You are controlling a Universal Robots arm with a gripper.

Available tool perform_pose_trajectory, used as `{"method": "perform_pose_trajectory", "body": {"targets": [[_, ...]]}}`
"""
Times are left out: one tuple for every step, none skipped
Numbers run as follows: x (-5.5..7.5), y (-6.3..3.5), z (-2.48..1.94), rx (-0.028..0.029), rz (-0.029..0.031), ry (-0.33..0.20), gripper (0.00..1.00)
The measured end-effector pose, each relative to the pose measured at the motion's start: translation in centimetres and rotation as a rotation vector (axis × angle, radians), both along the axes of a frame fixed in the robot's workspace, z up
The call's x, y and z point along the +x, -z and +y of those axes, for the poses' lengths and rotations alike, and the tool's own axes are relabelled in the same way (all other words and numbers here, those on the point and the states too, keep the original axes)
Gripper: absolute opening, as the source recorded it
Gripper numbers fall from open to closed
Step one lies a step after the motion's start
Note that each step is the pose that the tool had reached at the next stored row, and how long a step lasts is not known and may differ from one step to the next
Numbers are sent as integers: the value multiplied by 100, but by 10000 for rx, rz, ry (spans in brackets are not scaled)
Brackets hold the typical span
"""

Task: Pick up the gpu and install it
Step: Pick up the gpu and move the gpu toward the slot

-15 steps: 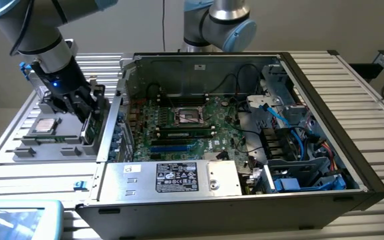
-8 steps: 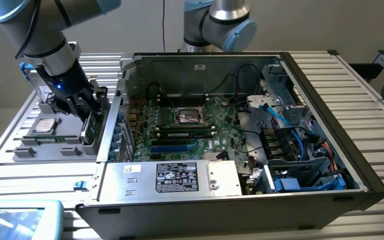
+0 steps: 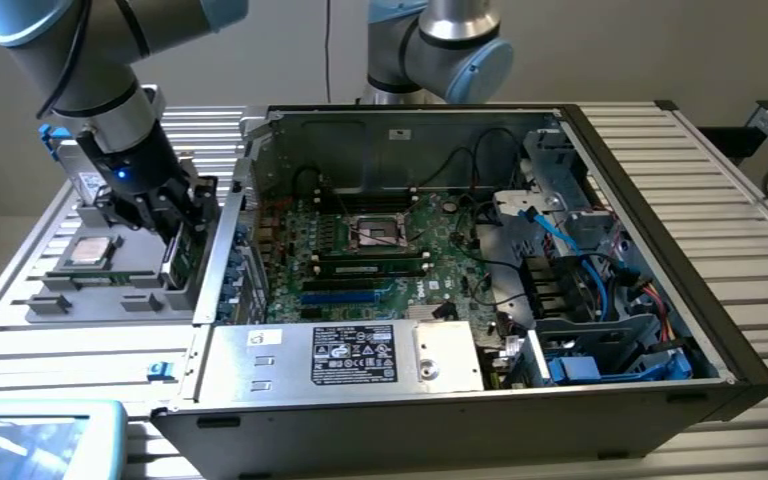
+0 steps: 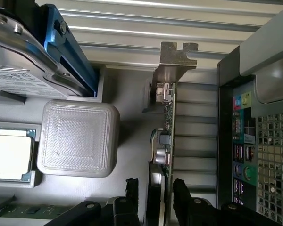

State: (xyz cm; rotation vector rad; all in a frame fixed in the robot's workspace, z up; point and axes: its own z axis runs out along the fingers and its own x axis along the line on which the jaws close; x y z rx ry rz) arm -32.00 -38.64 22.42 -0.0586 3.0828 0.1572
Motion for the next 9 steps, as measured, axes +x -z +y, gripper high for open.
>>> {"method": "perform_pose_trajectory", "body": {"targets": [[11, 3, 0, 1, 9, 1, 44], [17, 7, 0, 2, 18, 4, 44], [25, 9, 0, 1, 29, 7, 44], [29, 12, 0, 2, 40, 9, 44], [30, 16, 0, 1, 53, 13, 44], [32, 19, 0, 1, 72, 14, 44], [34, 23, 0, 1, 90, 17, 44], [36, 30, 0, 1, 108, 21, 44], [37, 33, 0, 1, 125, 24, 44]]}}
